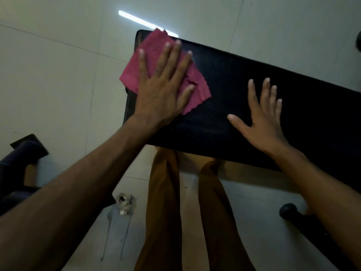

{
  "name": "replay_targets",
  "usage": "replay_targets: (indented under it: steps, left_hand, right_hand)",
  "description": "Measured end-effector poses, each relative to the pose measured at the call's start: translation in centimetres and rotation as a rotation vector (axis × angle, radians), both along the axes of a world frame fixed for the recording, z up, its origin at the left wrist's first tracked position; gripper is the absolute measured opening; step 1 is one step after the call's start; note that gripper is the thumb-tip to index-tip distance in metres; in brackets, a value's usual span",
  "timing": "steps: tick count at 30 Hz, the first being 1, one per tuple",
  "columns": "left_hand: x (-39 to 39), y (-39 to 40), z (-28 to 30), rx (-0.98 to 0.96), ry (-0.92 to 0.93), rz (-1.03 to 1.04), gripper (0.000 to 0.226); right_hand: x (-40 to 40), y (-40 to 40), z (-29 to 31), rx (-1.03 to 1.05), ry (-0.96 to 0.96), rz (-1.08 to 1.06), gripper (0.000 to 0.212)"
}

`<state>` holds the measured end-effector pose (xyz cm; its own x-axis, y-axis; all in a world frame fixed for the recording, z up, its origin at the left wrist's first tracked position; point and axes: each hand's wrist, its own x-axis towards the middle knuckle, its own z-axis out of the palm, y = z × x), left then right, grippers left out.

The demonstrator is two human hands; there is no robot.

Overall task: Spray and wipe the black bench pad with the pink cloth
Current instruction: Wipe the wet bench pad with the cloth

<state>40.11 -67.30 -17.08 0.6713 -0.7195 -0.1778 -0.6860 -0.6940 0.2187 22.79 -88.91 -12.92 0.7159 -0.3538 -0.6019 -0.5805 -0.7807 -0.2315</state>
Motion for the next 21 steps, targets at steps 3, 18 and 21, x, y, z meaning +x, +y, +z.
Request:
replay_targets:
  steps: [3,18,21]
  left_hand:
    - [1.0,0.2,0.2,-0.025,0.050,0.160,0.061]
    - [-6.8,-0.1,0.4,-0.094,0.123,1.089,0.061]
    - [-9.0,-1.8,0.3,-0.131,0.118,1.257,0.059]
  right_hand:
    - [0.3,-0.1,-0.1,0.005,0.029,0.037,0.093]
    - [-0.5,-1.6,0.1,0.053,-0.031,0.114,0.095]
    - [-1.4,-2.9,0.7,0.000,-0.112,0.160,0.086]
